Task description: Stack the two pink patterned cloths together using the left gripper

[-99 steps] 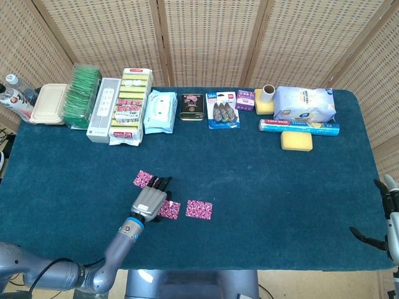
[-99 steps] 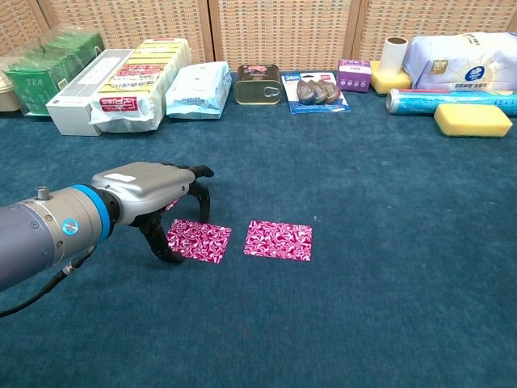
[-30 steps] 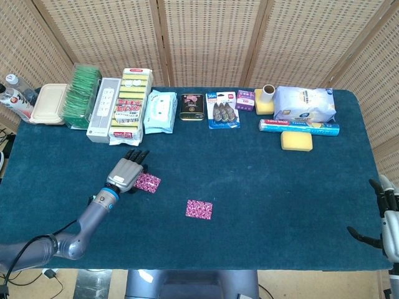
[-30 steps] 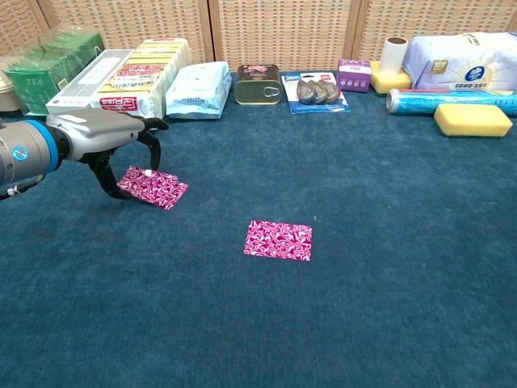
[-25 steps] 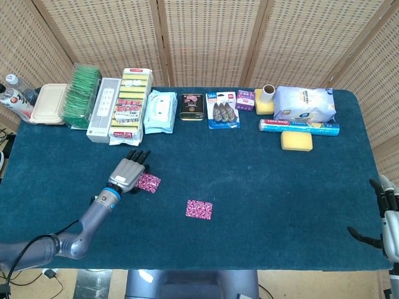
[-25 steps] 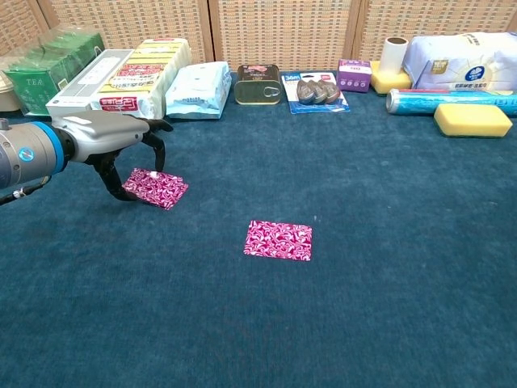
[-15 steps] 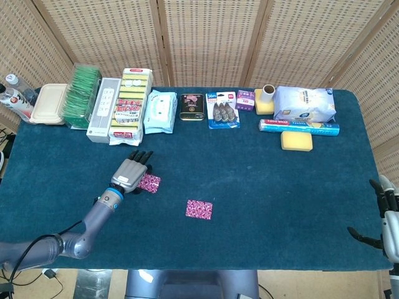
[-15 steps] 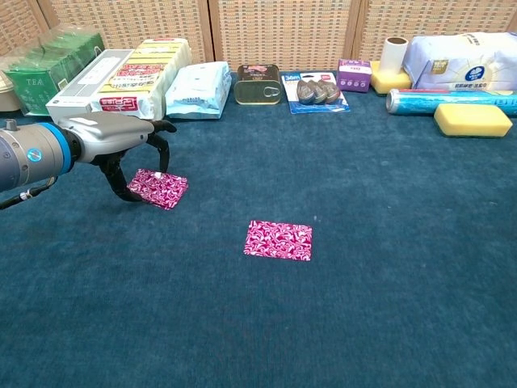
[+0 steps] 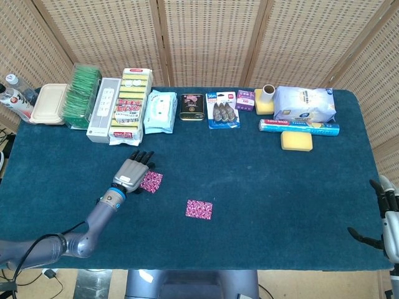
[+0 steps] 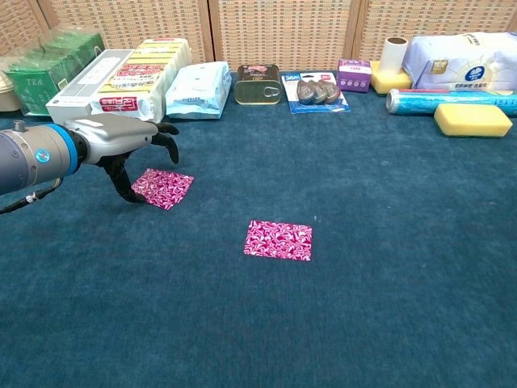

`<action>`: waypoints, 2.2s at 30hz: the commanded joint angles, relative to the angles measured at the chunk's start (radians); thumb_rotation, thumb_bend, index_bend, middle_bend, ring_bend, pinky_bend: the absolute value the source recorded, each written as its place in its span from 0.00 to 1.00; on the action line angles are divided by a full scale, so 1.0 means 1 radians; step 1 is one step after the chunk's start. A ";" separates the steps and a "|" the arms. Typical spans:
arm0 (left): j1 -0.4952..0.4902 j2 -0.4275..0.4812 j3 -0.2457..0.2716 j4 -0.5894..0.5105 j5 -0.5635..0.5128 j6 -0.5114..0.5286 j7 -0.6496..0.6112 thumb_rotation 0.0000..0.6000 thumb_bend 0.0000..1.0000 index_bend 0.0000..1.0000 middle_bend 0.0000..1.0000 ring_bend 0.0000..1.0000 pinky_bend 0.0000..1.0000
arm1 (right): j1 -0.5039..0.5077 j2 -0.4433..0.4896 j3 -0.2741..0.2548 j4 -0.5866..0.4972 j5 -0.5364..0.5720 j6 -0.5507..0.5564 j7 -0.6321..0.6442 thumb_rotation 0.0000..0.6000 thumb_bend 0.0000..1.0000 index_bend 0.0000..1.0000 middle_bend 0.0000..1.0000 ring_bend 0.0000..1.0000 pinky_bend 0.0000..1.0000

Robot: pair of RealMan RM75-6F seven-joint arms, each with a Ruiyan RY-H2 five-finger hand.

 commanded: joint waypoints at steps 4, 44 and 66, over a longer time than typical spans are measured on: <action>0.001 0.003 0.003 -0.008 -0.006 0.001 0.001 1.00 0.21 0.22 0.00 0.01 0.02 | -0.001 0.001 0.000 -0.002 -0.001 0.002 0.001 1.00 0.00 0.00 0.00 0.00 0.00; -0.213 -0.287 -0.121 -0.275 -0.441 0.302 0.367 1.00 0.21 0.22 0.00 0.01 0.02 | -0.004 0.023 0.002 0.006 -0.004 0.003 0.057 1.00 0.00 0.00 0.00 0.00 0.00; -0.223 -0.357 -0.120 -0.225 -0.434 0.328 0.383 1.00 0.19 0.22 0.00 0.01 0.07 | -0.003 0.026 0.003 0.003 -0.002 0.002 0.059 1.00 0.00 0.00 0.00 0.00 0.00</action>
